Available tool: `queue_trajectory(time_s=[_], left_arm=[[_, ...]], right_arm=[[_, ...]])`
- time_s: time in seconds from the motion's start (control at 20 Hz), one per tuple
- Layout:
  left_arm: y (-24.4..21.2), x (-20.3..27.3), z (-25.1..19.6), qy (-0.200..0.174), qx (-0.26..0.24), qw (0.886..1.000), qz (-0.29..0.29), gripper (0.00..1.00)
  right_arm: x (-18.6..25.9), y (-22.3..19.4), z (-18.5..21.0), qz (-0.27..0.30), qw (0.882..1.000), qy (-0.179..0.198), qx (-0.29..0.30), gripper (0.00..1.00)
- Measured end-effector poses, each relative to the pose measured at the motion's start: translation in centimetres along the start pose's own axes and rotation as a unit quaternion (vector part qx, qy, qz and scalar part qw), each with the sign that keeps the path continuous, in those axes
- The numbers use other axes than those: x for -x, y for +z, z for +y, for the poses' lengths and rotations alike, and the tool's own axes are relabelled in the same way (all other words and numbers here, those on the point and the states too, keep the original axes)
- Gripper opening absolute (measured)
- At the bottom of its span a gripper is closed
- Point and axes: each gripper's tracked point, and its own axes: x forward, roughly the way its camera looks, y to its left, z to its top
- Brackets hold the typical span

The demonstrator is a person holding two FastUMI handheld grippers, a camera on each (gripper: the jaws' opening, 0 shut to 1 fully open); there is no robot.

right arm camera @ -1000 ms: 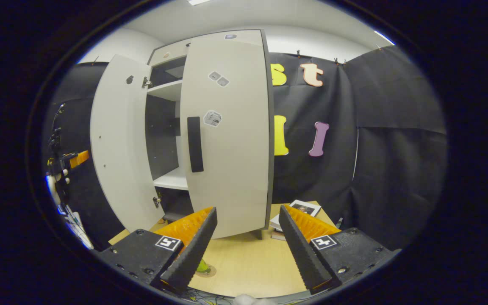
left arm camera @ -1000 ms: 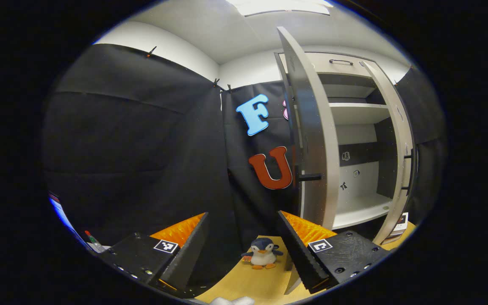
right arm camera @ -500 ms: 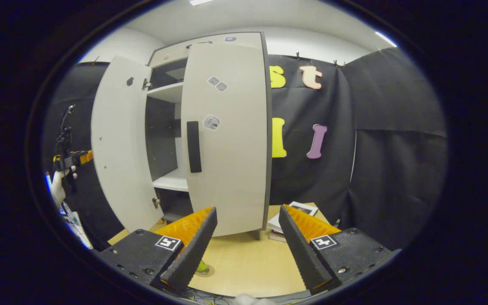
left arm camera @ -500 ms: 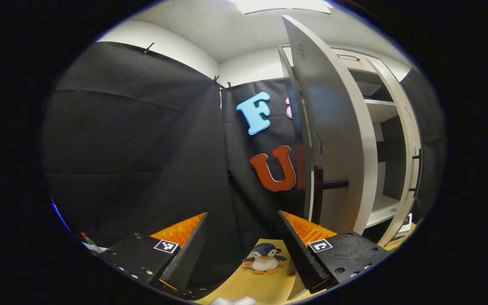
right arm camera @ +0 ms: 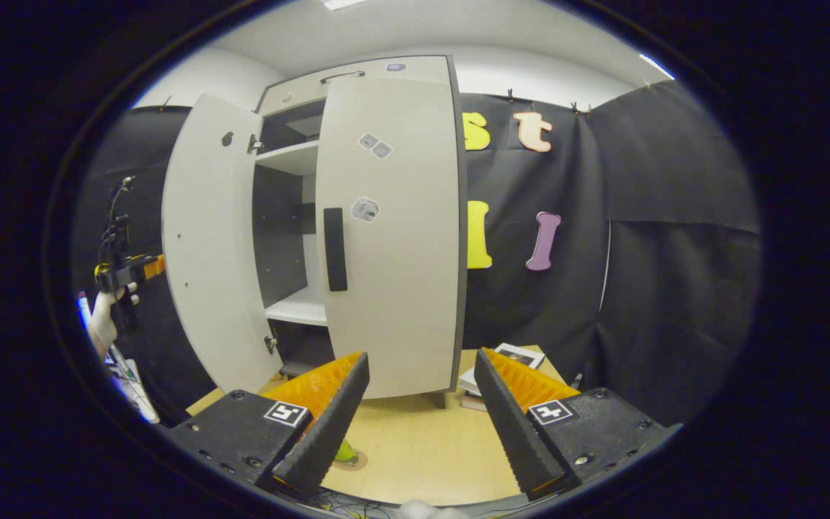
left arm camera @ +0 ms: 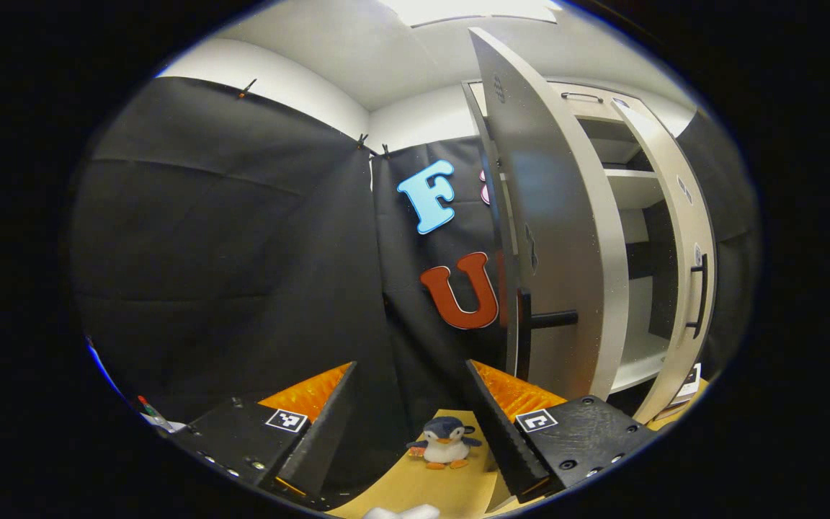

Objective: Grasp the bottle in the cabinet with the left hand and place it on the coaster, then close the right door with the right hand and the left door with the left hand.

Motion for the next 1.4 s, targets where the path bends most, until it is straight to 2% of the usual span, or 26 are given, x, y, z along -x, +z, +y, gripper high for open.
queue_trajectory(time_s=[0.05, 0.1, 0.25, 0.3, 0.35, 0.45, 0.5, 0.6, 0.65, 0.7, 0.75, 0.8, 1.15, 1.4], left_arm=[[0.2, 0.3, -0.9, -0.009, 0.002, 1.000, 0.001, 0.85], [0.3, 0.6, -1.9, -0.018, 0.001, 1.000, 0.001, 0.89], [0.5, 1.2, -4.3, -0.031, 0.003, 0.999, -0.005, 0.89], [0.7, 1.4, -5.3, -0.037, 0.007, 0.999, -0.011, 0.93], [0.8, 1.4, -6.2, -0.043, 0.010, 0.999, -0.012, 0.85], [0.9, 1.5, -8.5, -0.062, 0.013, 0.998, -0.015, 0.93], [1.0, 1.4, -9.7, -0.075, 0.016, 0.997, -0.016, 0.89], [1.0, 1.1, -12.4, -0.101, 0.024, 0.994, -0.015, 0.93], [1.0, 0.8, -13.7, -0.112, 0.026, 0.993, -0.014, 0.89], [1.2, 0.6, -14.8, -0.121, 0.027, 0.992, -0.015, 0.94], [1.4, 0.3, -15.7, -0.126, 0.027, 0.991, -0.018, 0.94], [1.6, 0.2, -16.2, -0.128, 0.025, 0.991, -0.021, 0.98], [1.1, 1.7, -17.5, -0.152, 0.011, 0.988, -0.017, 0.96], [0.0, 6.0, -19.0, -0.175, 0.015, 0.984, 0.007, 0.96]], right_arm=[[0.0, 0.0, 0.0, 0.000, 1.000, 0.000, -0.001, 0.96], [0.2, -0.1, -0.1, -0.001, 1.000, 0.001, -0.002, 0.96], [0.3, 0.1, -0.3, -0.002, 1.000, 0.003, -0.002, 0.96], [0.4, 0.2, -0.3, -0.003, 1.000, 0.004, -0.001, 0.96], [0.4, 0.4, -0.5, -0.004, 1.000, 0.003, -0.001, 0.96], [0.6, 0.5, -0.5, -0.007, 1.000, 0.002, 0.000, 0.96], [0.6, 0.7, -0.6, -0.008, 1.000, 0.000, 0.001, 0.96], [0.8, 1.0, -0.9, -0.011, 1.000, -0.004, 0.002, 0.96], [0.9, 1.1, -1.0, -0.012, 1.000, -0.005, 0.002, 0.96], [1.1, 1.1, -1.0, -0.011, 1.000, -0.007, 0.002, 0.96], [1.3, 1.2, -1.2, -0.013, 1.000, -0.010, 0.001, 0.96], [1.4, 1.2, -1.3, -0.013, 1.000, -0.013, 0.000, 0.96], [1.8, 1.8, -1.4, -0.019, 0.999, -0.038, -0.006, 0.94], [2.2, 2.7, -0.3, -0.033, 0.999, -0.036, -0.004, 0.96]])
